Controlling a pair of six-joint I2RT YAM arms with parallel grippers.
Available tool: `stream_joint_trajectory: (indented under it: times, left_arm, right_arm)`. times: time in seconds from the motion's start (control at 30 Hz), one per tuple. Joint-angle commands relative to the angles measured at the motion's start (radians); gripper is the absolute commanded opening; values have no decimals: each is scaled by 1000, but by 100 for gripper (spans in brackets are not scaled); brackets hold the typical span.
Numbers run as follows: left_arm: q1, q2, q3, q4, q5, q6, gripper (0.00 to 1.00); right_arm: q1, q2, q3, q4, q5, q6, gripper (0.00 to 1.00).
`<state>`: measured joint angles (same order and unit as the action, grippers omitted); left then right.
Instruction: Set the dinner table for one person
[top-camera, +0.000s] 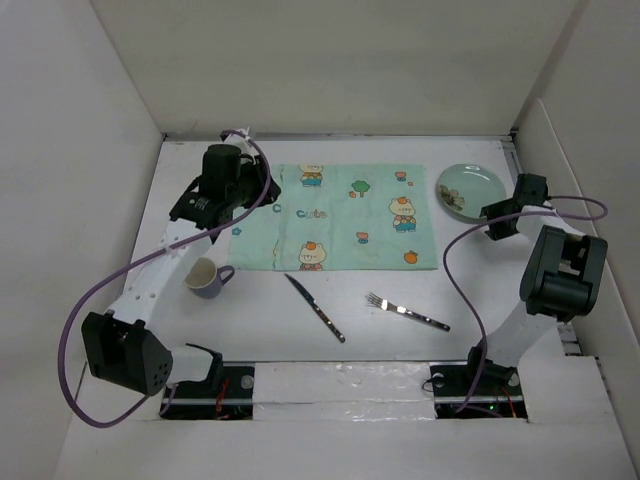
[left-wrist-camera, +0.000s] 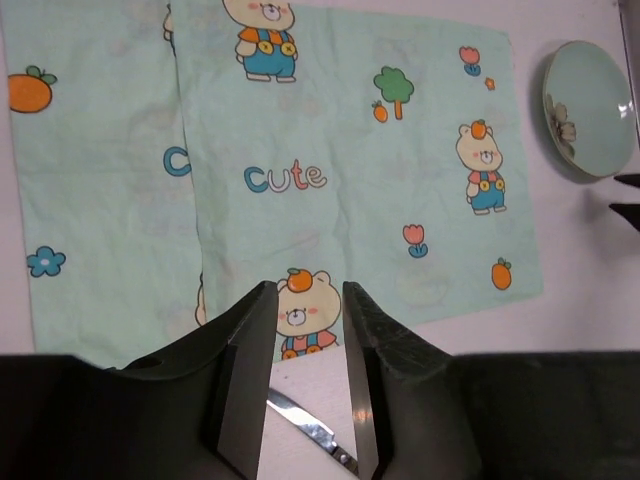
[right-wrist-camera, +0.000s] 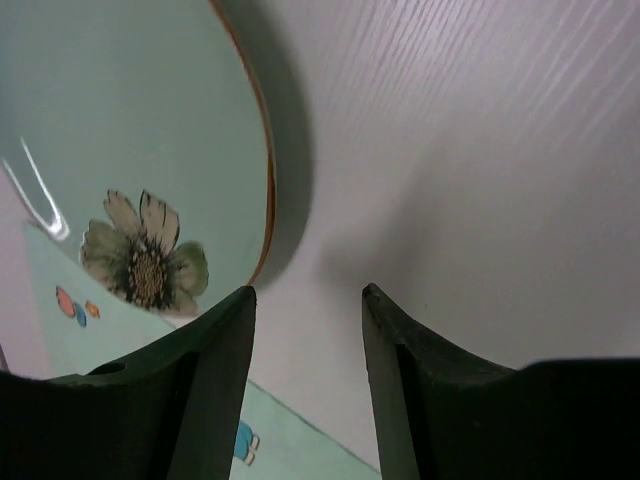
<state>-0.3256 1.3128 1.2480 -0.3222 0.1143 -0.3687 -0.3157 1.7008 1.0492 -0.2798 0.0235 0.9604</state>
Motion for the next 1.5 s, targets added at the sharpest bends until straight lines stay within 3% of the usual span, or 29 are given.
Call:
stream_joint_trajectory:
  times: [0.0, 0.2, 0.6, 0.77, 1.1, 1.13, 1.23, 1.3, 1.47]
  left_arm:
    - [0, -50, -58, 3, 91, 37, 30]
    - [0, -98, -110, -1, 105, 56, 33]
    - [19, -69, -27, 6, 90, 71, 34]
    - [37, -64, -25, 15, 97, 68, 32]
    - [46, -135, -64, 28, -7, 102, 31]
    - [46, -136, -76, 34, -4, 102, 31]
    - [46, -129, -81, 34, 2, 99, 30]
    - [46, -123, -75, 35, 8, 99, 30]
    - [46, -75, -10, 38, 24, 88, 30]
  right_arm:
    - [-11, 42, 116, 28, 41, 40, 52]
    - [-11, 201, 288, -96, 73, 31, 51]
    - [0, 267, 334, -203, 70, 98, 49]
    - [20, 368, 512, -375, 104, 86, 39]
    - [29, 488, 690, -576, 128, 153, 40]
    - [29, 488, 689, -579, 125, 158, 38]
    - [29, 471, 657, -550, 124, 163, 12]
    - [29, 435, 623, -523, 141, 144, 3]
    - [38, 254, 415, -271, 197, 57, 0]
